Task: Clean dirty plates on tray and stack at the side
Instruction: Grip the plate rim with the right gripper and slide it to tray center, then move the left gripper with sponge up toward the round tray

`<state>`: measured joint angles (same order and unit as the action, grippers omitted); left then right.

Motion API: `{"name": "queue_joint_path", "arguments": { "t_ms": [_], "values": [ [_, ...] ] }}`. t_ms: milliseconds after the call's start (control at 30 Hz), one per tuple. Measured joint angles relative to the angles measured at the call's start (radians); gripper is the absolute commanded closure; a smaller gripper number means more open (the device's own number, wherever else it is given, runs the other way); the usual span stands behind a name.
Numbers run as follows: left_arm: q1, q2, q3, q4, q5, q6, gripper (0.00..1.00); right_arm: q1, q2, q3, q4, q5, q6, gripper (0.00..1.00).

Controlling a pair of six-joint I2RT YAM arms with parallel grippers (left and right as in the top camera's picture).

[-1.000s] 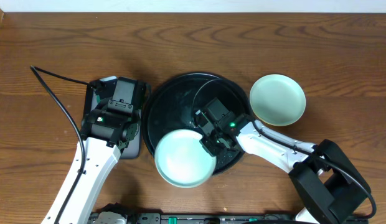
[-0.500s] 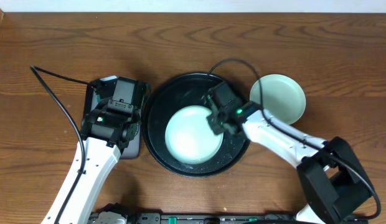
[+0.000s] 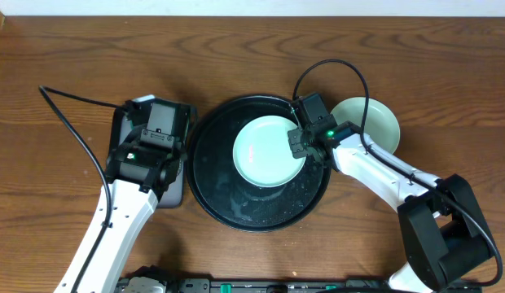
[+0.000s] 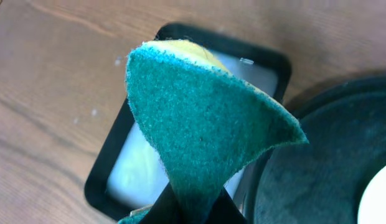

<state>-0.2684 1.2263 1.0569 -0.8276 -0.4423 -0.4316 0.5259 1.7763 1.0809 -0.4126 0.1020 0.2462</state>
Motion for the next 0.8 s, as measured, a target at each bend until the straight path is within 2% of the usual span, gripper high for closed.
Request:
{"name": "queue_joint_path", "arguments": {
  "t_ms": [67,100,167,267,333,433,500,700,800],
  "values": [
    [0.000,0.000,0.000,0.032,0.002,0.025,0.93,0.000,0.000,0.000,0.000,0.000,-0.010,0.98],
    [0.000,0.000,0.000,0.046,0.003,0.043,0.93,0.000,0.000,0.000,0.000,0.000,-0.013,0.93],
    [0.000,0.001,0.000,0.066,0.003,0.064,0.93,0.000,0.000,0.000,0.001,-0.001,-0.023,0.70],
    [0.000,0.007,0.000,0.080,0.003,0.087,0.93,0.000,0.000,0.000,0.002,-0.003,-0.028,0.62],
    [0.000,0.016,0.000,0.080,0.003,0.093,0.93,0.000,0.000,0.000,0.001,-0.005,-0.031,0.63],
    [0.000,0.040,0.000,0.079,0.015,0.100,0.93,0.006,0.000,0.000,-0.010,-0.004,-0.026,0.74],
    [0.000,0.059,0.000,0.081,0.027,0.118,0.93,0.010,0.000,0.000,-0.029,-0.007,-0.009,0.77],
    [0.000,0.123,0.000,0.103,0.054,0.175,0.92,0.010,0.000,-0.017,-0.035,-0.008,0.061,0.84],
    [0.000,0.135,0.000,0.107,0.064,0.182,0.93,0.010,0.000,-0.024,-0.039,-0.008,0.071,0.84]
  ]
}}
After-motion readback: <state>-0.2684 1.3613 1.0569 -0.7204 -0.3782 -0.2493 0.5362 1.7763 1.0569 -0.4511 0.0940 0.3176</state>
